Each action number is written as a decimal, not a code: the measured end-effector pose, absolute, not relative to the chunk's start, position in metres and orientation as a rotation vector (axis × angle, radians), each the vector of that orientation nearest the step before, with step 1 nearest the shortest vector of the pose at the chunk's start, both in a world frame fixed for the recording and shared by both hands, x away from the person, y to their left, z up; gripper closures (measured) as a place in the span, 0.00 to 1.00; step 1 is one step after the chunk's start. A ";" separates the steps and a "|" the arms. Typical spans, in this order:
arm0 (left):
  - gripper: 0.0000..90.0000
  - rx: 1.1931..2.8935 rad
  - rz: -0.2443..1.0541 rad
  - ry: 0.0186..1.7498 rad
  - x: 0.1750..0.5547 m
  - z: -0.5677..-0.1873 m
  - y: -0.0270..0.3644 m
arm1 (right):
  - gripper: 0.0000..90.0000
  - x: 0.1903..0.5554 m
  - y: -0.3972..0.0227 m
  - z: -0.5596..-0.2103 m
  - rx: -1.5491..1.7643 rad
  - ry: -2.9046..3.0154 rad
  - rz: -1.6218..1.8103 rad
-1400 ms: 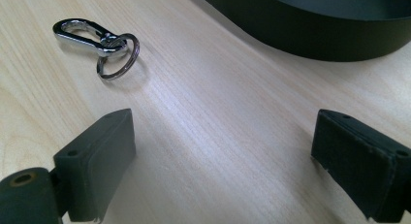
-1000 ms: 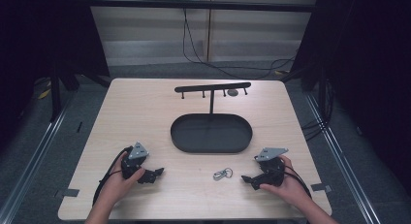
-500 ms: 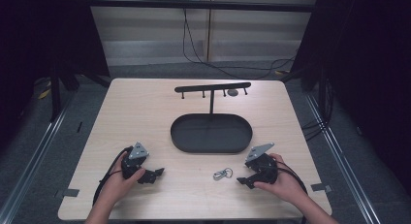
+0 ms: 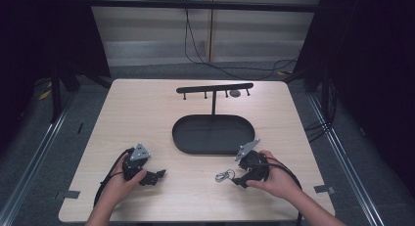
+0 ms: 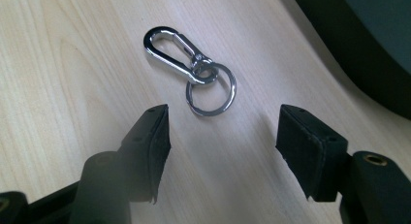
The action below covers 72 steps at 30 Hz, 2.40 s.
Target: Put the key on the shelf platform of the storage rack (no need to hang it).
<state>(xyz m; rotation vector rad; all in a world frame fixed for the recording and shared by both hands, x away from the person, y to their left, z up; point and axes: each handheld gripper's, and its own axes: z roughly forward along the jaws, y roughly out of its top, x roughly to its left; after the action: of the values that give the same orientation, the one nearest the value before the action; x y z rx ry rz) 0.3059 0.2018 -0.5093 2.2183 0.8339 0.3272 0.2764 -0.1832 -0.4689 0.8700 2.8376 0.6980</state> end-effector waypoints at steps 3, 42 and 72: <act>0.09 2.218 0.329 0.831 0.306 -0.509 0.202 | 0.41 0.277 -0.181 -0.468 0.876 2.843 0.698; 0.08 2.226 0.327 0.831 0.306 -0.509 0.202 | 0.87 0.291 -0.154 -0.469 0.831 2.929 0.546; 0.08 2.229 0.324 0.827 0.306 -0.509 0.201 | 1.00 0.309 -0.160 -0.413 0.901 2.963 0.528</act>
<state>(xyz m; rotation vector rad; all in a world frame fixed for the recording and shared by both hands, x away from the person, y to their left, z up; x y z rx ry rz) 0.3061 0.2015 -0.5091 2.2292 0.8265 0.3242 0.3093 -0.1596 -0.4135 0.9013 2.9625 0.5281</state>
